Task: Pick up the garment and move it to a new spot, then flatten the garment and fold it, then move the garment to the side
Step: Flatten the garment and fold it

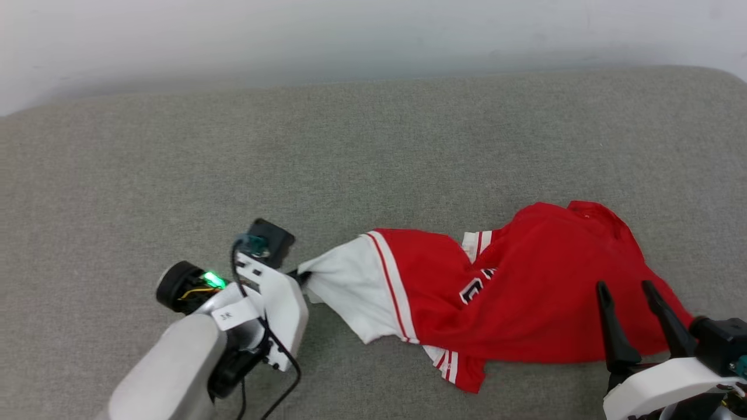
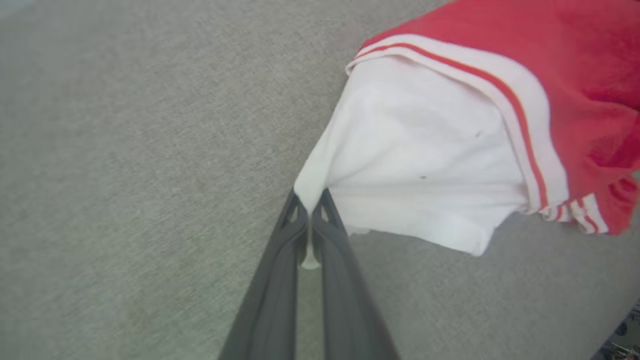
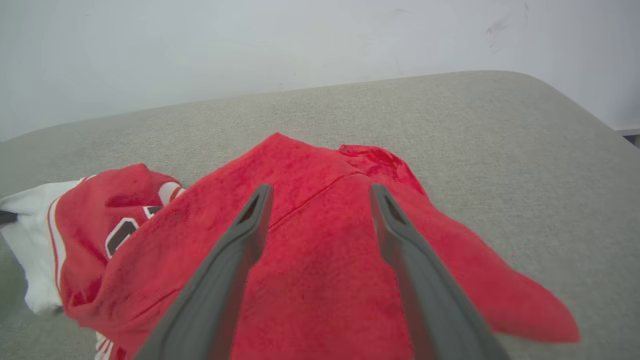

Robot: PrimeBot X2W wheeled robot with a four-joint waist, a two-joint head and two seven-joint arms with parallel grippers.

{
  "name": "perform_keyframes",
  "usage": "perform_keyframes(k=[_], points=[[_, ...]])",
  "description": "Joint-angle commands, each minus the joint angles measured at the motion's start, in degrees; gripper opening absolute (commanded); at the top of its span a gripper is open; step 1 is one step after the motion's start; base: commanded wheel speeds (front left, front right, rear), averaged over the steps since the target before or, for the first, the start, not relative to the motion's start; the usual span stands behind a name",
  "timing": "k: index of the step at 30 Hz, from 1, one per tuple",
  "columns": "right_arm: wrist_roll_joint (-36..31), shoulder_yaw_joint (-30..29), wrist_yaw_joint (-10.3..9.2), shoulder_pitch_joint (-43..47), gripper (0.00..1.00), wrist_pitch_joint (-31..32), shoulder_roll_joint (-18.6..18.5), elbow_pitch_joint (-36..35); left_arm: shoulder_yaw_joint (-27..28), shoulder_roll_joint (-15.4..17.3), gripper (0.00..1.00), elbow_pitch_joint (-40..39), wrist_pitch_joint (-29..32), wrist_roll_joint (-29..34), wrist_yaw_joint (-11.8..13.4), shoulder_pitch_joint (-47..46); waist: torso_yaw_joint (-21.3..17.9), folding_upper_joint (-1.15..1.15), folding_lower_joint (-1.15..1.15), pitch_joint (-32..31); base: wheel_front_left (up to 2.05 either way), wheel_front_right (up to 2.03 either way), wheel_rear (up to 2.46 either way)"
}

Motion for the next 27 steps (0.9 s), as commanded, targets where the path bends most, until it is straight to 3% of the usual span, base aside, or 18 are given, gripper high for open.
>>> perform_keyframes(k=[1,8,14,17,18,19,20,27], points=[[0.14,-0.18,-0.04,0.3,1.0,-0.05,0.06,0.27,2.35,1.75,0.0,-0.92,-1.44,-0.92,1.76,1.96,1.09,0.0,-0.01,-1.03,0.0,0.0,0.0],[0.28,-1.25,-0.04,1.25,1.0,0.31,0.05,0.95,11.54,5.92,0.0,-3.69,-4.44,-6.98,9.4,12.67,3.31,0.0,-0.01,-2.78,0.0,0.0,0.0],[-0.26,-2.27,-0.04,2.13,1.0,0.78,0.05,0.58,15.85,6.99,0.0,-4.73,-5.26,-11.33,13.16,22.11,4.98,0.0,-0.01,-3.77,0.0,0.0,0.0],[-0.56,-2.74,-0.04,2.39,1.0,1.24,0.05,0.13,16.45,6.43,0.0,-5.52,-5.87,-12.85,13.77,25.98,5.96,0.0,-0.01,-4.42,0.0,0.0,0.0],[-0.9,-2.99,-0.04,2.6,1.0,1.55,0.05,-0.21,16.25,5.67,0.24,-6.05,-6.5,-13.3,13.84,27.36,6.58,0.0,-0.01,-4.97,0.0,0.0,0.0],[-0.96,-3.18,-0.04,2.82,1.0,1.84,0.05,-0.32,16.15,5.33,0.9,-6.42,-7.12,-13.19,13.78,27.51,6.88,0.0,-0.01,-5.31,0.0,0.0,0.0],[-1.03,-3.32,-0.04,3.0,1.0,2.01,0.05,-0.39,15.98,5.01,1.0,-6.75,-7.93,-12.89,13.59,27.56,7.15,0.0,-0.01,-5.72,0.0,0.0,0.0],[-1.77,-3.59,-0.04,4.28,1.0,3.93,0.05,-0.82,15.39,3.78,1.0,-8.35,-16.64,-9.09,12.39,26.28,7.7,0.0,-0.01,-8.77,0.0,0.0,0.0]])
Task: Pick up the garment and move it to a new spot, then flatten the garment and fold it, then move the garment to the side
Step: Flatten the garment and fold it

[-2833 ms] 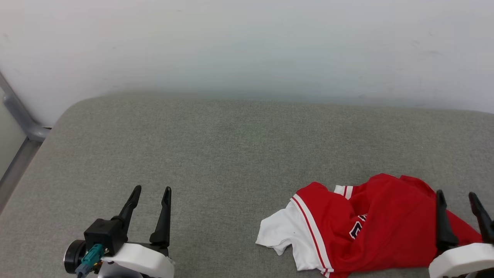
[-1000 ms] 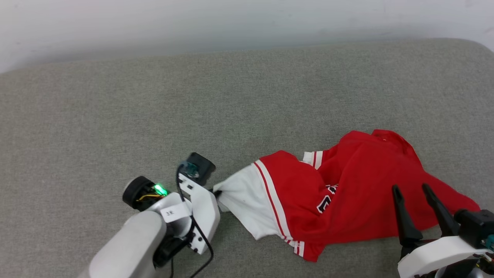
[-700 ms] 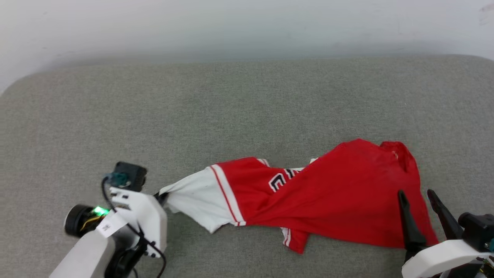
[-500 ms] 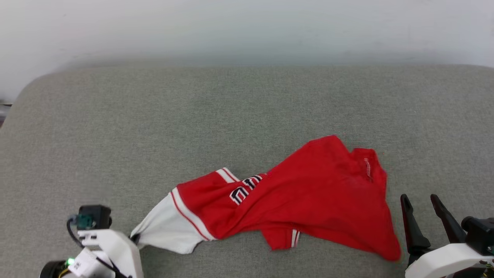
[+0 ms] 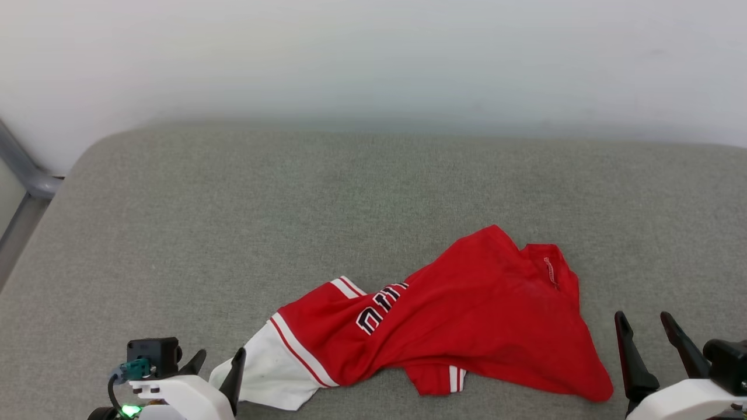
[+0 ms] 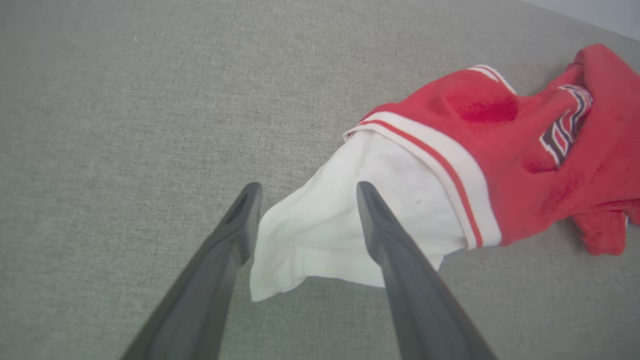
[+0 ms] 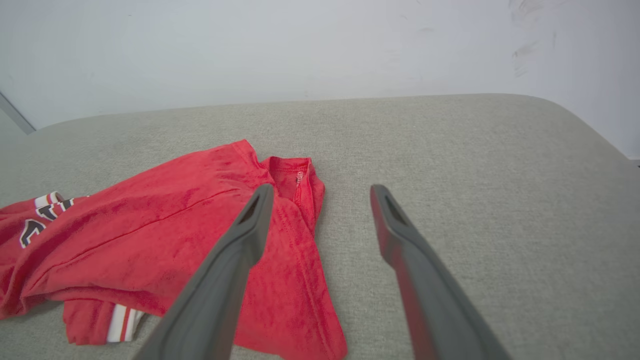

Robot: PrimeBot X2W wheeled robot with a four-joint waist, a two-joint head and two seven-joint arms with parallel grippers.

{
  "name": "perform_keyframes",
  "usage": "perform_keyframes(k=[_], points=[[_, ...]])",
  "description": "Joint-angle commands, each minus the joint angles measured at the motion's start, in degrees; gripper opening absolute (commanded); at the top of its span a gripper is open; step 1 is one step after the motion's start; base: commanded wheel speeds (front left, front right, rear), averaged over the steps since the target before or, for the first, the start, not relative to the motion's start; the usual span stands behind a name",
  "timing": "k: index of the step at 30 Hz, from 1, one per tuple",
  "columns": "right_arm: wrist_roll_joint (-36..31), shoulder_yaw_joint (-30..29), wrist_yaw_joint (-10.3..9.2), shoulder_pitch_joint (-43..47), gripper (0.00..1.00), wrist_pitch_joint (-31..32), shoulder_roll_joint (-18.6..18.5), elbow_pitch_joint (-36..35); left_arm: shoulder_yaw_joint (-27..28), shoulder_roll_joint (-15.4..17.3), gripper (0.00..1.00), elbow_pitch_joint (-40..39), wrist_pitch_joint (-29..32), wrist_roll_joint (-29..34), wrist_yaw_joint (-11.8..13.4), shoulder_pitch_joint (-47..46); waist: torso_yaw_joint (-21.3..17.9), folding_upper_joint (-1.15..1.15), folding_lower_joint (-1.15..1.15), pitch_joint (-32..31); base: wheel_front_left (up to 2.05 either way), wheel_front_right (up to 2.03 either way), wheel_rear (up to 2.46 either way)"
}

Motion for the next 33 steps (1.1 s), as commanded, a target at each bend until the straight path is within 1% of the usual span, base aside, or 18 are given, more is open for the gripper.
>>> perform_keyframes(k=[1,7,11,14,17,21,24,30,33], points=[[-0.33,-0.08,-0.04,0.82,1.0,0.12,0.04,-0.25,-0.18,-0.53,1.0,-0.18,-0.69,0.06,-0.24,-0.38,0.18,0.0,0.0,-0.95,0.0,0.0,0.0],[-0.63,-0.34,-0.04,2.13,1.0,1.97,0.04,-0.78,-0.29,-1.47,1.0,-1.79,-10.92,4.34,-1.34,-2.42,0.26,0.0,0.0,-2.32,0.0,0.0,0.0],[-1.06,-0.55,-0.04,2.45,1.0,3.78,0.04,-0.53,-0.42,-2.44,1.0,-2.95,-16.9,6.74,-1.39,-3.8,0.38,0.0,0.0,-2.58,0.0,0.0,0.0],[-1.65,-0.04,-0.04,2.92,1.0,7.62,0.05,0.83,-0.62,-3.16,1.0,-3.79,-19.54,7.94,-1.18,-4.65,0.59,0.0,0.0,-2.62,0.0,0.0,0.0],[-1.75,-0.31,-0.04,3.27,1.0,13.33,0.04,3.29,-0.91,-3.78,1.0,-4.05,-20.28,8.52,-0.96,-5.28,1.32,0.0,0.0,-2.6,0.0,0.0,0.0],[-2.0,0.09,-0.04,1.5,1.0,20.29,-0.07,6.8,-1.45,-4.04,1.0,-4.79,-20.7,9.27,-0.9,-6.04,2.3,0.0,0.0,-1.95,0.0,0.0,0.0],[-2.35,0.62,-0.04,-0.84,1.0,22.87,-0.71,9.29,-1.8,-3.95,1.0,-5.53,-20.44,9.62,-0.76,-6.81,3.13,0.0,0.0,-0.53,0.0,0.0,0.0],[-0.92,3.97,-0.04,-6.42,1.0,25.12,-2.09,16.16,-2.19,-4.05,1.0,-6.48,-20.56,9.83,-1.28,-8.24,4.58,0.0,0.0,2.58,0.0,0.0,0.0],[0.76,6.99,-0.02,-7.21,1.0,29.49,-2.59,21.01,-2.65,-3.99,1.0,-6.19,-20.12,9.94,-1.46,-8.71,5.17,0.0,0.0,3.79,0.0,0.0,0.0]])
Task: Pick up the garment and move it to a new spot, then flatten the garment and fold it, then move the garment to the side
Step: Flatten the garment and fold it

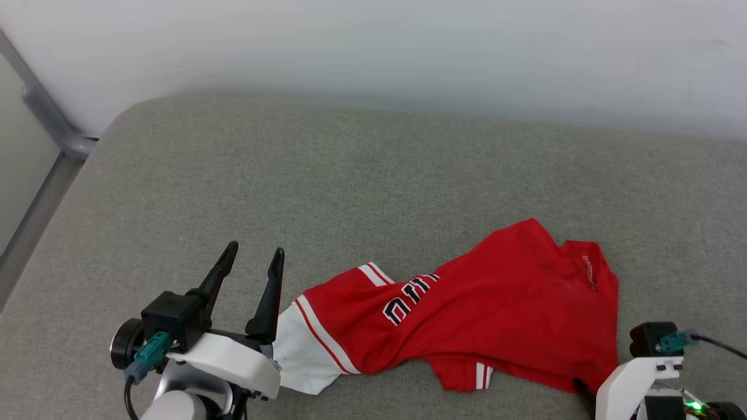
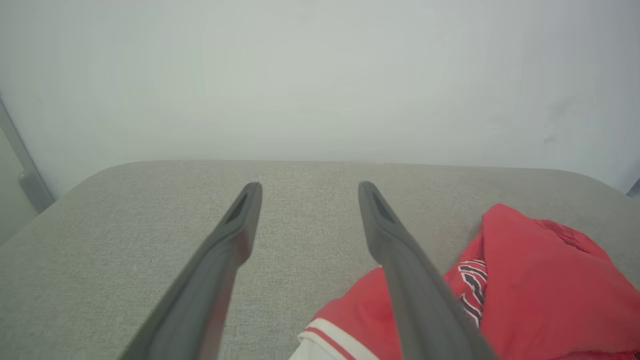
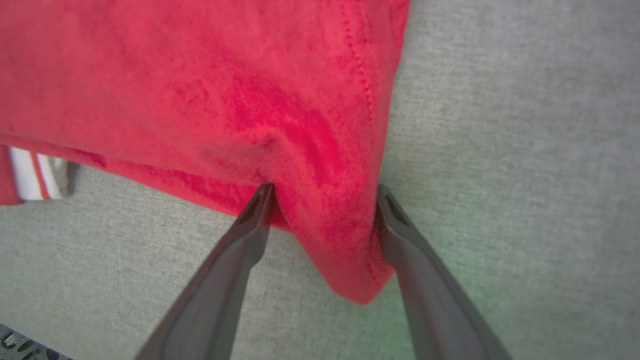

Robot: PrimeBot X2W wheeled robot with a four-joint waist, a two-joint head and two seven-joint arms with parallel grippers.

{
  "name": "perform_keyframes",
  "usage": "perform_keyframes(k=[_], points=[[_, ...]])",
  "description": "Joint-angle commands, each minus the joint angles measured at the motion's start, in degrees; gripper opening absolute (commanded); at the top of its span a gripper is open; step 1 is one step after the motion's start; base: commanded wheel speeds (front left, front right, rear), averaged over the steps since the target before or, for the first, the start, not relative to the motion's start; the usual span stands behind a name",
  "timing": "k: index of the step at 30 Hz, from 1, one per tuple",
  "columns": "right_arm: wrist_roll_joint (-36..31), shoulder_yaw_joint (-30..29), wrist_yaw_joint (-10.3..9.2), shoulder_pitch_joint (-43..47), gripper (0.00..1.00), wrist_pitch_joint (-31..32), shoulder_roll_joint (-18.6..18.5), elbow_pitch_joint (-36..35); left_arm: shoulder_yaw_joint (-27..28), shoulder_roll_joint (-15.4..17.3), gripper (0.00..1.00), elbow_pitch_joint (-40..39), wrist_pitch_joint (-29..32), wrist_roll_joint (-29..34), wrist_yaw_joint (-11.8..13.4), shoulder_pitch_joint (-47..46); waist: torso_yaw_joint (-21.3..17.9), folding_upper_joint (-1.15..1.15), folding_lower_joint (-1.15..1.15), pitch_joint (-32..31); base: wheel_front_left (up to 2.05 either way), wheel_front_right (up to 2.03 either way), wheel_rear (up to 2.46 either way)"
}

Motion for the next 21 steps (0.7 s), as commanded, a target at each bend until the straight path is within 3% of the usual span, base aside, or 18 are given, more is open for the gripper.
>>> perform_keyframes(k=[1,2,3,4,5,8,15,21], points=[[0.86,1.55,0.06,0.7,1.0,2.21,0.8,2.83,0.1,-0.14,1.0,-0.04,-0.37,0.29,-0.13,-1.04,0.59,0.0,0.0,0.77,0.0,0.0,0.0],[1.83,2.34,0.11,1.13,0.81,4.52,0.87,4.16,0.01,-0.16,1.0,0.24,-0.39,0.16,-0.37,-1.12,0.81,0.0,0.0,1.1,0.0,0.0,0.0],[2.85,2.93,0.13,1.46,0.42,6.24,0.96,5.07,-0.06,-0.13,1.0,0.53,-0.37,0.1,-0.43,-1.1,0.94,0.0,0.0,1.31,0.0,0.0,0.0],[3.87,3.32,0.15,1.55,0.27,7.72,0.95,5.49,-0.07,-0.14,1.0,0.74,-0.52,0.02,-0.52,-1.28,1.03,0.0,0.0,1.49,0.0,0.0,0.0],[4.61,3.53,0.17,1.55,0.0,8.55,0.83,5.35,-0.05,-0.14,1.0,1.02,-0.58,-0.04,-0.52,-1.44,1.1,0.0,0.0,1.59,0.0,0.0,0.0],[5.22,3.5,0.12,0.09,0.0,8.41,-0.28,2.58,-0.06,-0.32,1.0,1.4,-0.82,-0.13,-0.55,-1.78,1.23,0.0,0.0,1.74,0.0,0.0,0.0],[4.23,3.77,-0.01,-8.03,0.0,0.6,-2.61,-10.19,-0.33,-0.58,1.0,2.0,-1.09,-0.22,-0.3,-2.0,1.32,0.0,0.0,1.48,0.0,0.0,0.0],[3.08,5.69,0.0,-19.67,0.0,-1.98,-2.7,-13.37,-0.84,-1.62,1.0,1.9,-1.65,-0.24,-0.77,-3.28,2.86,0.0,0.0,3.5,0.0,0.0,0.0]])
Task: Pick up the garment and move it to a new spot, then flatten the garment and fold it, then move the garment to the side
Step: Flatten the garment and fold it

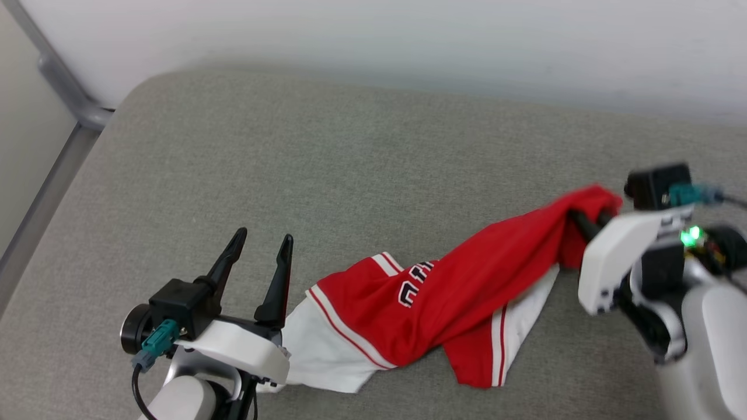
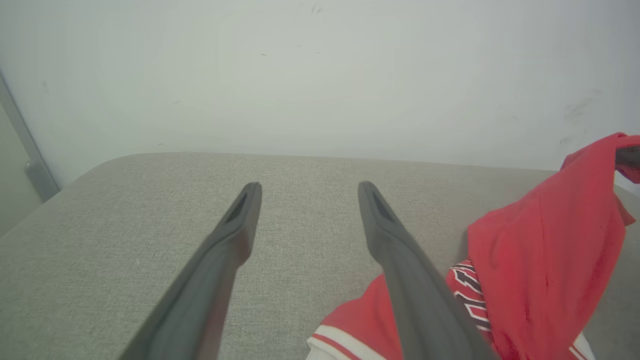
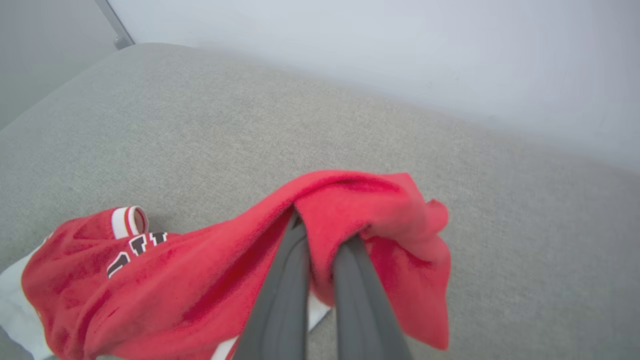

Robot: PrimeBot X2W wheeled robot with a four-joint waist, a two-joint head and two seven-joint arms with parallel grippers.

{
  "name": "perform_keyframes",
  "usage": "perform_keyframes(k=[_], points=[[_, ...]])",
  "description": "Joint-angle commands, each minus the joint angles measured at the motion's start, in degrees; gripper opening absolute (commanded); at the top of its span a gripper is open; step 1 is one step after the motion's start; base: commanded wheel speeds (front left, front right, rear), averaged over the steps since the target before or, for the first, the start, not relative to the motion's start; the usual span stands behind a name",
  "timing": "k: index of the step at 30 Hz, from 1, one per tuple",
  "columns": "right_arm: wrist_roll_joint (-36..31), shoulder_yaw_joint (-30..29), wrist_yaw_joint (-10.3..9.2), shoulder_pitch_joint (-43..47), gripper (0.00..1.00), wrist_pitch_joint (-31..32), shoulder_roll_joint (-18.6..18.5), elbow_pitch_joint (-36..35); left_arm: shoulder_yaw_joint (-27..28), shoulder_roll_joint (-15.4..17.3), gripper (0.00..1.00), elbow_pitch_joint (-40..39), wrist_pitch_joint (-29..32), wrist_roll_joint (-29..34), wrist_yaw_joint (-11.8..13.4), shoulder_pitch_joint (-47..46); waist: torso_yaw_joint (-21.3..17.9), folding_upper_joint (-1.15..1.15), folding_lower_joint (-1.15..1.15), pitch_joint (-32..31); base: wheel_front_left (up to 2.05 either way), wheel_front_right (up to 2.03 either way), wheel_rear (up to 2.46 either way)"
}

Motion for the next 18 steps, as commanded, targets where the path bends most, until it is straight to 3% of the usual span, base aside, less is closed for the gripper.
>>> perform_keyframes(k=[1,9,18], points=[[-0.48,0.33,-0.03,-3.11,0.0,-0.53,-0.08,0.26,-0.1,-0.39,1.0,0.1,-0.37,-0.06,-0.27,-0.99,1.08,0.0,-0.01,1.18,0.0,0.0,0.0],[-2.36,3.4,-0.03,-19.36,0.0,-1.41,-0.79,10.86,-0.74,-3.01,1.0,1.19,-2.11,0.89,-3.01,-5.07,6.47,0.0,-0.01,5.85,0.0,0.0,0.0],[-0.41,10.41,-0.04,-28.92,0.0,-6.6,-0.73,30.21,0.22,-5.87,1.0,3.37,-2.62,2.11,-5.51,-7.18,9.28,0.0,-0.01,9.29,0.0,0.0,0.0]])
